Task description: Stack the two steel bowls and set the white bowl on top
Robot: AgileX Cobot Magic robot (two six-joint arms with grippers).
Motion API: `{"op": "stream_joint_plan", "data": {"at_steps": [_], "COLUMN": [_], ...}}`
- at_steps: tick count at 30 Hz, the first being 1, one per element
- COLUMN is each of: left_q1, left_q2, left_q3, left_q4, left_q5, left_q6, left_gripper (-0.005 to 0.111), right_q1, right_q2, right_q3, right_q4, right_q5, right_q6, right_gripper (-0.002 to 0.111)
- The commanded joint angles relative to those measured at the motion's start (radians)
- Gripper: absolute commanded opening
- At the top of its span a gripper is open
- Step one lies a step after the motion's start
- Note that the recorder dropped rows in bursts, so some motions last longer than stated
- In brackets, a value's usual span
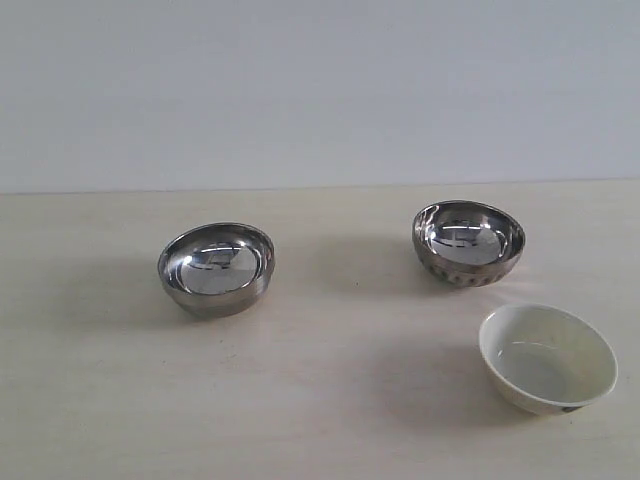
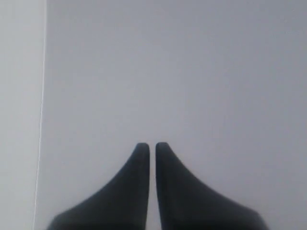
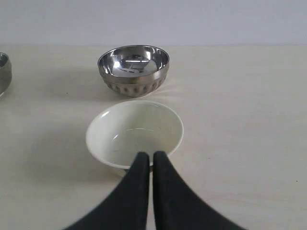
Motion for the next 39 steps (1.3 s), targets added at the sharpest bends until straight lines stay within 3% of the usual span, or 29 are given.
{"op": "stream_joint_plan", "data": {"at_steps": [1, 7, 13, 17, 21, 26, 32, 39], "left_q1": [0.003, 0.003, 0.003, 0.003, 0.003, 0.003, -0.029, -0.116], "left_q2": [-0.001, 0.032, 0.182, 0.325, 0.491, 0.711, 0.954, 1.225], "left_q3": [0.003, -0.078, -0.244, -0.383, -0.529, -0.661, -0.674, -0.751], "left_q4": [-0.037, -0.054, -0.042, 0.131, 0.350, 0.424, 0.424, 0.424], "left_q5": [-0.382, -0.298, -0.140, 0.022, 0.207, 0.416, 0.487, 0.563], "left_q6": [-0.112, -0.118, -0.287, -0.311, -0.448, -0.532, -0.497, -0.494], "left_gripper": [0.004, 0.004, 0.004, 0.004, 0.004, 0.004, 0.004, 0.004], "right_q1": [-0.003, -0.003, -0.003, -0.003, -0.003, -0.003, -0.003, -0.003], "right_q2": [-0.005, -0.005, -0.005, -0.005, -0.005, -0.005, -0.005, -0.005], "right_q3": [0.000, 0.000, 0.000, 0.000, 0.000, 0.000, 0.000, 0.000], "right_q4": [-0.007, -0.007, -0.007, -0.007, -0.007, -0.007, -0.007, -0.007], "right_q5": [-0.004, -0.004, -0.004, -0.004, -0.004, -0.004, -0.004, -0.004], "right_q6": [-0.001, -0.001, -0.001, -0.001, -0.001, -0.001, -0.001, -0.001], "right_gripper": [0.000, 0.000, 0.000, 0.000, 0.000, 0.000, 0.000, 0.000]}}
